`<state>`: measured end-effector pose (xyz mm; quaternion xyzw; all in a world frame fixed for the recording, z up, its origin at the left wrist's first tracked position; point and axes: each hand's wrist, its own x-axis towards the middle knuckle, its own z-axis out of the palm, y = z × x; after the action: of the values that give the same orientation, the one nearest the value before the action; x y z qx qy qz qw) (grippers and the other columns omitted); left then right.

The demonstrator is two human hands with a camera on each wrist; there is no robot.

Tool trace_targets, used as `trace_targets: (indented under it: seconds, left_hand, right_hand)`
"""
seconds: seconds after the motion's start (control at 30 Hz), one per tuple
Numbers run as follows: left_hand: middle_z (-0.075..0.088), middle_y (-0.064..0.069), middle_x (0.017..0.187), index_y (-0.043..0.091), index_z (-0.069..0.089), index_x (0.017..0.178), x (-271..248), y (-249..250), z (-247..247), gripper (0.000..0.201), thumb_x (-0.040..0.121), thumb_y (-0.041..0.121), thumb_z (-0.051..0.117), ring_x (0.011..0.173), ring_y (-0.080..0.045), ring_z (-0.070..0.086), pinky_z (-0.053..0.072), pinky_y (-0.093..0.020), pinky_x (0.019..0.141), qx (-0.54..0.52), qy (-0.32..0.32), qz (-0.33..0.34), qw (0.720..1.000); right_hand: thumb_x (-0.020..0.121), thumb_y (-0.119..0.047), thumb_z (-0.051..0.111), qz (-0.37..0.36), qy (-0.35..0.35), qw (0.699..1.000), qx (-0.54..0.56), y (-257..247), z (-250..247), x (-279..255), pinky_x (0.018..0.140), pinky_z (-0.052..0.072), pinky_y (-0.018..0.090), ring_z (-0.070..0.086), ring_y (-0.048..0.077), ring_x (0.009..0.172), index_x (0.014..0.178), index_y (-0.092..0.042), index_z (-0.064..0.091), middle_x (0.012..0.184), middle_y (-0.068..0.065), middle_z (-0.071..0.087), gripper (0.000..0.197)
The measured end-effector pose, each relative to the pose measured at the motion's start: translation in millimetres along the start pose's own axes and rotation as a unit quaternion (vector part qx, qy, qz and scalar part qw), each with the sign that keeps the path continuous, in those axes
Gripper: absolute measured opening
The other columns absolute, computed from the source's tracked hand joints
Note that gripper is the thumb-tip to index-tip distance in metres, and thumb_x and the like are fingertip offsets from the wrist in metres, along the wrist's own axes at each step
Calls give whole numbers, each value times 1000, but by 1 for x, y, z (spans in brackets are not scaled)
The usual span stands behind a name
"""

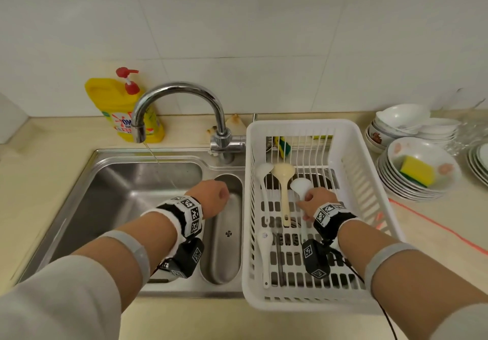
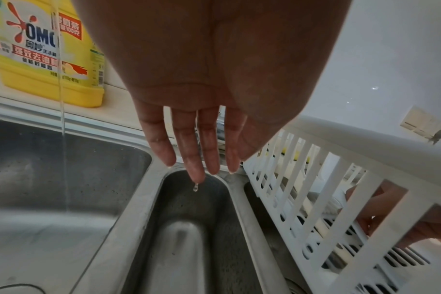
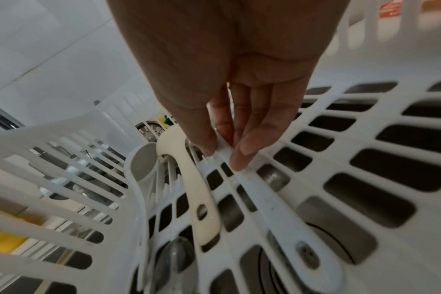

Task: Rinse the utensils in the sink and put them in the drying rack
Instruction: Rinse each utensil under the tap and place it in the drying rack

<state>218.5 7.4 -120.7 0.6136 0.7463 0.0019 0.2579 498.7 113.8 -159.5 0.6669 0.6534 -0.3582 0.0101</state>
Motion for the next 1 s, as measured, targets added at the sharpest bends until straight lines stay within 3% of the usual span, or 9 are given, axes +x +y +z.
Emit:
trace_targets:
  seconds: [0.13, 0.27, 0.37, 0.47, 0.57, 0.67, 0.8, 0.9, 1.0]
  left_hand:
    - [67, 0, 112, 21, 65, 111, 2, -4, -2, 23, 97, 28, 48, 102, -20, 62, 51, -35, 93, 2, -3, 12, 1000]
    - [68, 0, 111, 22, 65, 107, 1, -14, -6, 19, 96, 28, 50, 103, -20, 62, 51, -35, 93, 0, 4, 17, 1000]
    - [68, 0, 109, 22, 66, 104, -6, -30, -10, 18, 95, 28, 51, 103, -22, 63, 51, -38, 94, -15, 18, 4, 1000]
    - [70, 2, 106, 23, 68, 102, -23, -53, -17, 19, 94, 26, 51, 99, -22, 64, 53, -38, 91, -24, 38, -26, 999]
    - [71, 3, 100, 21, 69, 98, -44, -88, -21, 19, 92, 23, 51, 93, -21, 66, 54, -36, 87, -33, 43, -57, 997]
    - [71, 5, 101, 23, 68, 97, -72, -139, -30, 17, 92, 24, 51, 91, -18, 65, 55, -36, 87, -44, 40, -106, 993]
    - [69, 5, 109, 24, 68, 103, -95, -209, -39, 20, 94, 23, 50, 100, -18, 64, 51, -31, 90, -42, 38, -140, 989]
    - [67, 3, 113, 26, 67, 106, -102, -255, -38, 21, 95, 25, 49, 102, -20, 64, 50, -31, 88, -32, 21, -125, 991]
    - [65, 3, 113, 29, 65, 109, -105, -294, -33, 21, 96, 27, 49, 101, -20, 64, 50, -31, 86, -21, -17, -103, 994]
  right_hand:
    - [86, -42, 71, 6, -3, 998, -55, -2, -5, -8, 65, 59, 29, 72, 21, 70, 90, -13, 64, 80, 5, 72, 30]
    - [88, -51, 62, -12, 68, 993, -92, -30, -28, -21, 62, 50, 29, 61, 18, 68, 94, -15, 56, 79, 3, 64, 37]
    - [92, -45, 58, -134, 115, 984, -30, -86, -45, -34, 60, 42, 28, 57, 14, 71, 90, -21, 53, 82, -2, 61, 24]
    - [91, -37, 59, -290, 84, 953, 4, -157, -38, -52, 65, 42, 28, 55, 10, 72, 85, -24, 57, 76, -9, 57, 15]
    - [91, -32, 62, -386, -37, 920, -62, -214, -3, -71, 69, 41, 25, 54, 6, 73, 89, -21, 64, 76, -13, 56, 12]
    - [92, -35, 63, -433, -139, 874, -171, -260, 55, -88, 78, 47, 27, 61, 13, 86, 96, -20, 68, 83, -11, 59, 16]
    - [90, -32, 65, -436, -201, 833, -277, -289, 144, -94, 79, 39, 23, 62, 17, 95, 104, -19, 70, 91, -8, 60, 20]
    - [85, -30, 65, -401, -241, 821, -328, -294, 218, -83, 77, 47, 25, 66, 22, 96, 97, -23, 71, 102, -4, 70, 15]
    - [84, -30, 66, -361, -273, 803, -387, -295, 286, -64, 88, 55, 33, 66, 25, 99, 101, -25, 69, 107, 0, 70, 18]
